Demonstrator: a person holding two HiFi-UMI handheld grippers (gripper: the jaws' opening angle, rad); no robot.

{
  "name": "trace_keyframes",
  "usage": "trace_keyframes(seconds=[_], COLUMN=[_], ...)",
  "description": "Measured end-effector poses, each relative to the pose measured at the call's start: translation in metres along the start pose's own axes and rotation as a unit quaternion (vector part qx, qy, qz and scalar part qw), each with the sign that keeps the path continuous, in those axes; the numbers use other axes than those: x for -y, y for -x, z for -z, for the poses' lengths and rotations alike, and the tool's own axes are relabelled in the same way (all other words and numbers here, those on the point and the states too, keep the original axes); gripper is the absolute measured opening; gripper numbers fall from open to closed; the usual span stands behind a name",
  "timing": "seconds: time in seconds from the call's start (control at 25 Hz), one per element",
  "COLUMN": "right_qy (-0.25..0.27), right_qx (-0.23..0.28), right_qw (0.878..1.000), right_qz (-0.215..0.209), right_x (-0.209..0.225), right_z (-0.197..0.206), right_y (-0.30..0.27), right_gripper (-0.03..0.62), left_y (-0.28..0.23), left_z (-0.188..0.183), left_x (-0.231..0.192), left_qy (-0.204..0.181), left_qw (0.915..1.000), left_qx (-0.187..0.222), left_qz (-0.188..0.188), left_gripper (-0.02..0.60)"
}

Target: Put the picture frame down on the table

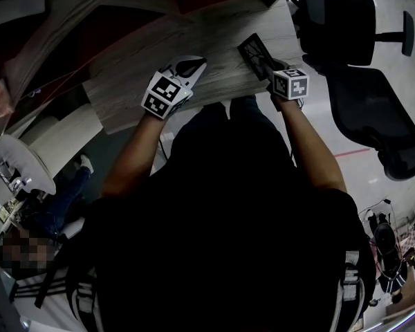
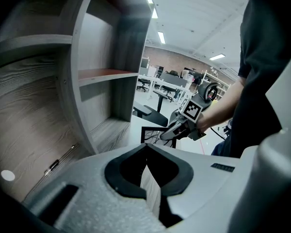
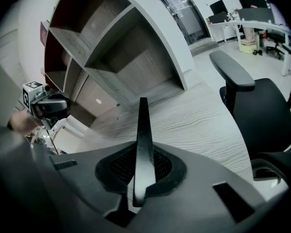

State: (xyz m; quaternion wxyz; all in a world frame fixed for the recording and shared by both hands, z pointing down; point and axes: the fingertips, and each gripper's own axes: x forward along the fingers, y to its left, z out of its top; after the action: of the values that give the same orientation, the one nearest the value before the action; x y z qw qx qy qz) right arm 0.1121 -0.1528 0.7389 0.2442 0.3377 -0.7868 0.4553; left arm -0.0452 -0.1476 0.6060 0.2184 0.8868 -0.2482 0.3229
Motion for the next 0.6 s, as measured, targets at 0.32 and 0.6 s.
trace_keyframes(seconds=[0.32, 0.6], right_qy=[0.018, 0.035], right_qx=[-0.002, -0.001], right_qw=[1.0, 0.999], right_qz=[0.019, 0.028], right_x=[0.0038, 0.006], right_z=[0.005, 0.0083], right_y=[-0.0025, -0.0048], right_gripper=[0.03, 0.04], left_y=[-0.0061, -0.0086], left_z=[0.0029, 0.0073], left_x=[0.0064, 0.0047], left_qy=[-0.004, -0.002], left_qw=[0.9999, 0.9998], left_qx=[-0.003, -0.005], left_qz=[0.014, 0.019], left_gripper=[0.017, 0.017])
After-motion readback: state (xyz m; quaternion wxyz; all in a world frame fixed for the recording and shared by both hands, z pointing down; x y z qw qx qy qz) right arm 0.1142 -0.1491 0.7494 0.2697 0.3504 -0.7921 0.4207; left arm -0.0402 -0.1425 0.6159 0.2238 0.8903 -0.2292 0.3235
